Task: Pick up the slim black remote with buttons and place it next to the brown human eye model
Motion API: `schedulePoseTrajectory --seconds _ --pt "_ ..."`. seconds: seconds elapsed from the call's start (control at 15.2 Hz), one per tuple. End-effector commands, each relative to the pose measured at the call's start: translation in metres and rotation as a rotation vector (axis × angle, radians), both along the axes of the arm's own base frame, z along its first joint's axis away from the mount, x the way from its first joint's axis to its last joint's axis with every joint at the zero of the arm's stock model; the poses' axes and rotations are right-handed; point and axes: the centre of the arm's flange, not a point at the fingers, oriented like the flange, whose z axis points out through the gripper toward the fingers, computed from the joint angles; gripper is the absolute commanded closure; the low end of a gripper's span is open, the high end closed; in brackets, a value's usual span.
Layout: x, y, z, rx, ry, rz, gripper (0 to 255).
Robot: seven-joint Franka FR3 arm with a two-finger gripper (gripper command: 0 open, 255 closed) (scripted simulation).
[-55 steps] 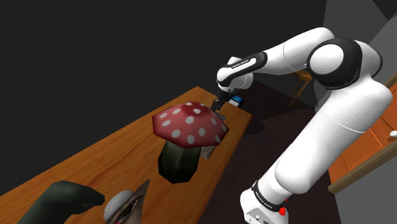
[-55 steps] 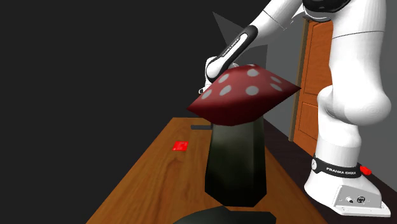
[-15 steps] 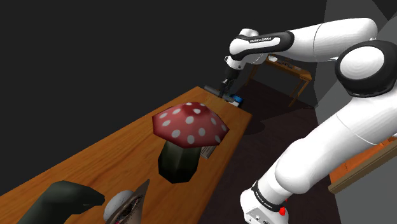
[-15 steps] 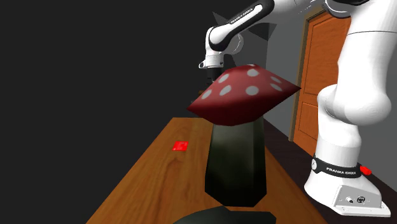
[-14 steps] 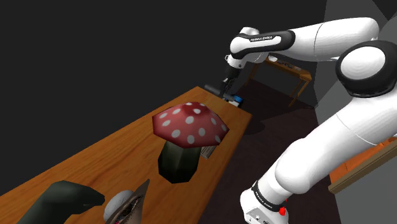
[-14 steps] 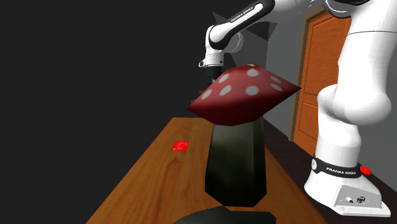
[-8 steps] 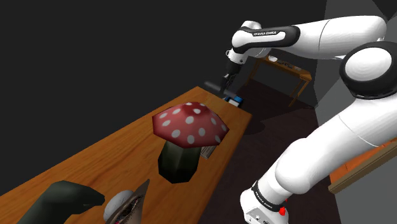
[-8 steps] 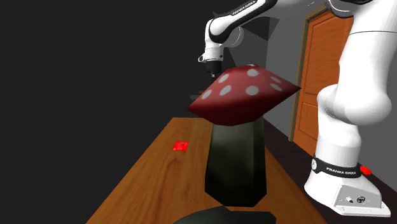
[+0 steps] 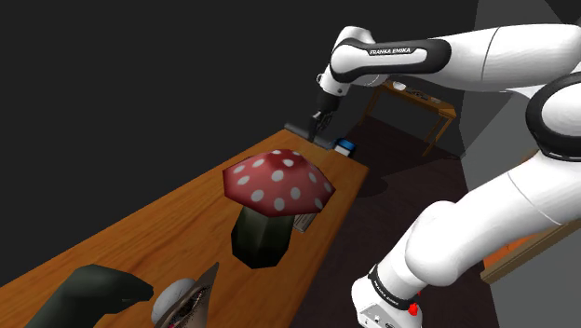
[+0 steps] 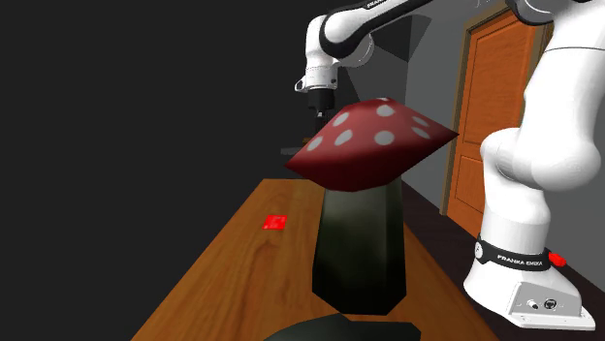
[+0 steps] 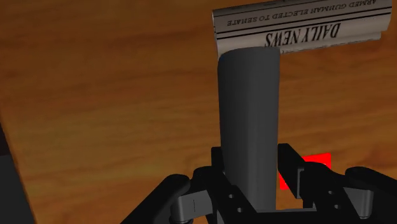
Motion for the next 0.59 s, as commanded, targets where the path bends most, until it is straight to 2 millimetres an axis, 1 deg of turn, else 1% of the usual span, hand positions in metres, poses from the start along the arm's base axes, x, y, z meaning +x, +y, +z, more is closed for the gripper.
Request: schedulePoseTrajectory --seconds 0.0,0.53 --pt "0.001 0.031 0.0 0.0 0.0 -0.002 255" --pt "0.002 0.137 0.0 0.0 0.0 -0.002 255"
